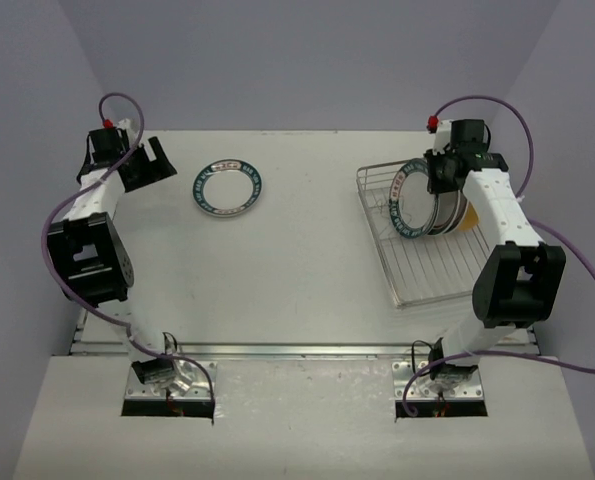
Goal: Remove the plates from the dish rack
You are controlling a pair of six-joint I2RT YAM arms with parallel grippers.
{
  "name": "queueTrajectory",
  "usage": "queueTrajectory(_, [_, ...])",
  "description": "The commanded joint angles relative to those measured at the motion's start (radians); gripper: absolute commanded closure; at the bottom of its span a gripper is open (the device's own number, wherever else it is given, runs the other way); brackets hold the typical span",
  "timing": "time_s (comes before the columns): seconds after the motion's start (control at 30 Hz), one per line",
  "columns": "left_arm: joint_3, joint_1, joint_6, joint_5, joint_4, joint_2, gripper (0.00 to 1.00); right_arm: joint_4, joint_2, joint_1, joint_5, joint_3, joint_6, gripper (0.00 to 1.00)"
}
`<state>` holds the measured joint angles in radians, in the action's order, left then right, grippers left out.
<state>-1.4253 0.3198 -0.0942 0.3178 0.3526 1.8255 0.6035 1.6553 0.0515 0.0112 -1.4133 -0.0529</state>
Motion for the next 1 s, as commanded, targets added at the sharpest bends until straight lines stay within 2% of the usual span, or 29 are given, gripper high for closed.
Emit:
queueTrajectory(0.0, [0.027,-0.032,0.079,-0.055,-0.079,-0.218,0.14,-0.030,-0.177,-0.075,0.074,-0.122,-0.007,1.00])
queueTrajectory(0.17, [0.057,-0.112,0.145,-0.127,-0.106,-0.331,0.12,-0.108,-0.265,-0.154,-0.013,-0.147,-0.068,1.00])
queueTrajectory(0.27, [0.077,-0.180,0.165,-0.163,-0.119,-0.399,0.01,-0.177,-0.321,-0.204,-0.082,-0.144,-0.115,1.00])
queueTrajectory(0.33, [0.080,-0.217,0.175,-0.162,-0.125,-0.425,0.00,-0.199,-0.335,-0.212,-0.095,-0.145,-0.127,1.00])
queueTrajectory(0.57, [0.053,-0.229,0.146,-0.127,-0.100,-0.421,0.00,-0.187,-0.317,-0.213,-0.091,-0.146,-0.141,1.00])
queueTrajectory(0.67, [0.069,-0.229,0.137,0.062,-0.093,-0.437,0.00,-0.169,-0.334,-0.214,-0.036,-0.109,-0.104,1.00])
queueTrajectory(0.77, [0.106,-0.236,0.105,0.474,-0.099,-0.453,0.00,-0.157,-0.356,-0.213,0.098,-0.062,-0.049,1.00])
queueTrajectory(0.87, [0.121,-0.296,0.003,0.662,-0.106,-0.453,0.00,-0.139,-0.364,-0.213,0.224,-0.029,0.014,1.00])
queueTrajectory(0.97, [0.141,-0.374,-0.003,0.681,-0.107,-0.476,0.00,-0.149,-0.378,-0.213,0.369,0.008,0.062,1.00])
